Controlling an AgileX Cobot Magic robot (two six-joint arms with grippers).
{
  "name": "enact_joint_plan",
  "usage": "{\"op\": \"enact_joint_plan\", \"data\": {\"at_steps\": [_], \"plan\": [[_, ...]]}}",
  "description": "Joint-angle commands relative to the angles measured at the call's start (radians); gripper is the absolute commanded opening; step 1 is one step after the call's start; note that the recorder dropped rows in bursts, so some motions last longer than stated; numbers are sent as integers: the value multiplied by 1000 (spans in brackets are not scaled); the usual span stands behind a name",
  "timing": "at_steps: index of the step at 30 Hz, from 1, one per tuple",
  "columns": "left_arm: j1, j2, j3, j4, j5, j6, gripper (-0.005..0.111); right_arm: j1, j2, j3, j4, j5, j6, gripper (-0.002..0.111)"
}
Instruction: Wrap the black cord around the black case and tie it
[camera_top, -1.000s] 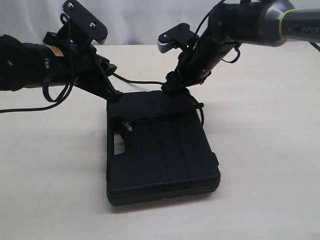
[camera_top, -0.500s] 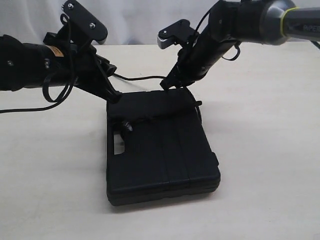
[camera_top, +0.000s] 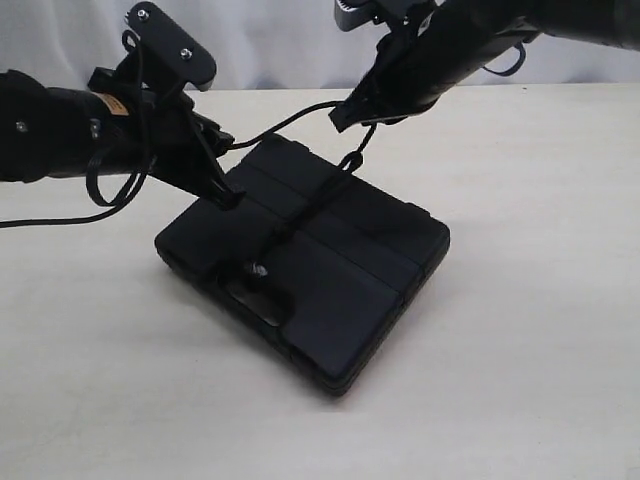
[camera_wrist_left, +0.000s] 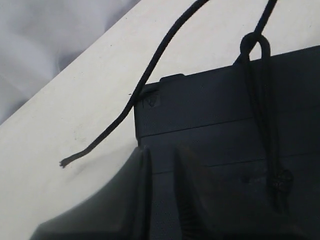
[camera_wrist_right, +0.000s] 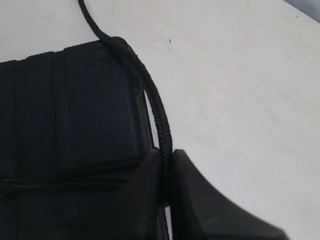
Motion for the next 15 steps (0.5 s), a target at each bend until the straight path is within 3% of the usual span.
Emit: {"op": "enact_joint_plan", "data": {"at_steps": [1, 7, 12, 15], "plan": [[-56, 44, 2, 14, -37, 21, 17, -7, -22, 3, -6, -42, 37, 4], [-131, 129, 2, 79, -294, 18, 17, -22, 8, 3, -26, -46, 135, 4], [-148, 160, 2, 79, -308, 18, 17, -79, 43, 3, -181, -48, 391, 4], [-148, 177, 2, 79, -336, 18, 17, -138, 78, 5, -182, 3, 407, 4]]}}
